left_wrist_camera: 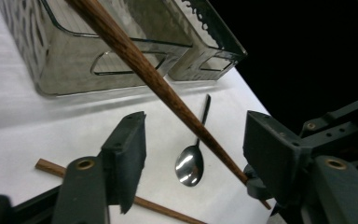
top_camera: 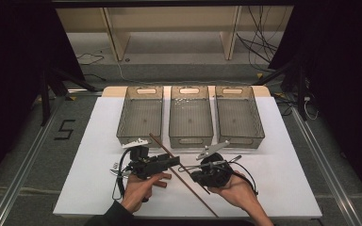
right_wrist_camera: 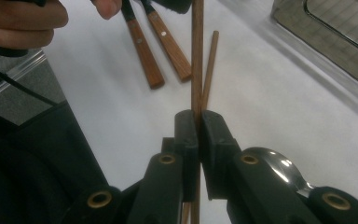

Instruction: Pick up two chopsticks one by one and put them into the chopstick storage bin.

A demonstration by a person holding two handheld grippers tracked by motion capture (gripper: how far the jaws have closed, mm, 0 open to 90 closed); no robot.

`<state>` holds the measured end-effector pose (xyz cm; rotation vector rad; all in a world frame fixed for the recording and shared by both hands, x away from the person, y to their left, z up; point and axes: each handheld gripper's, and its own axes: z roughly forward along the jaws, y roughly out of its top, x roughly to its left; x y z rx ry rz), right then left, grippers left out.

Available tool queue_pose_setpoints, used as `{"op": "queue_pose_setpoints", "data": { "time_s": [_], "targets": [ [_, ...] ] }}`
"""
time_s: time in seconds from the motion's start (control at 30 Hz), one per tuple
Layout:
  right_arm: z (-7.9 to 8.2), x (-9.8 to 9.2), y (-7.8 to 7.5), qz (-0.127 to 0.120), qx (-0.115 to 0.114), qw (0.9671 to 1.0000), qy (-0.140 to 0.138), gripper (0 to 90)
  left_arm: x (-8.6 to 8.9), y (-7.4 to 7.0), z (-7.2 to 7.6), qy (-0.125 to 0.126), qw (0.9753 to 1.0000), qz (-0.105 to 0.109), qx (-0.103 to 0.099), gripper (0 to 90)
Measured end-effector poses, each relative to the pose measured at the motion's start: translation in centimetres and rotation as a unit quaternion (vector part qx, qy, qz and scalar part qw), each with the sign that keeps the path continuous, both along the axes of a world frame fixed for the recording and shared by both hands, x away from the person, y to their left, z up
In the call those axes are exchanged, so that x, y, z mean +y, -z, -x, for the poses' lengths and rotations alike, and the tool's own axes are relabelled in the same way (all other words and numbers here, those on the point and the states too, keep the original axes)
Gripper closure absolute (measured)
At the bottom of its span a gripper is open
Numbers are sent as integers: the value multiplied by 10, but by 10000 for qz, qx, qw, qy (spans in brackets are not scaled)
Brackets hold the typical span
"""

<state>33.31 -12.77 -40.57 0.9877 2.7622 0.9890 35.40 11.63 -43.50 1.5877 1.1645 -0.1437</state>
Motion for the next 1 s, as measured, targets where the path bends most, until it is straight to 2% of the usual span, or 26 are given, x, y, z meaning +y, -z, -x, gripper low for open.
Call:
{"op": "queue_pose_setpoints", "data": {
  "time_s": [0.3, 0.6, 0.9, 1.0],
  "targets": [
    [1, 2, -1, -109, -97, 9999, -14, 861, 0, -2, -1, 108, 9994, 329, 37, 542],
    [2, 2, -2, -250, -160, 9996, 2, 860, 2, -2, -3, 139, 9984, 546, 90, 655],
    [3, 3, -2, -335, -223, 9992, -29, 860, 4, 0, -5, 171, 9966, 796, 141, 757],
    [3, 2, -2, -365, -228, 9991, -56, 860, 5, 0, -6, 202, 9952, 939, 189, 782]
  ]
}}
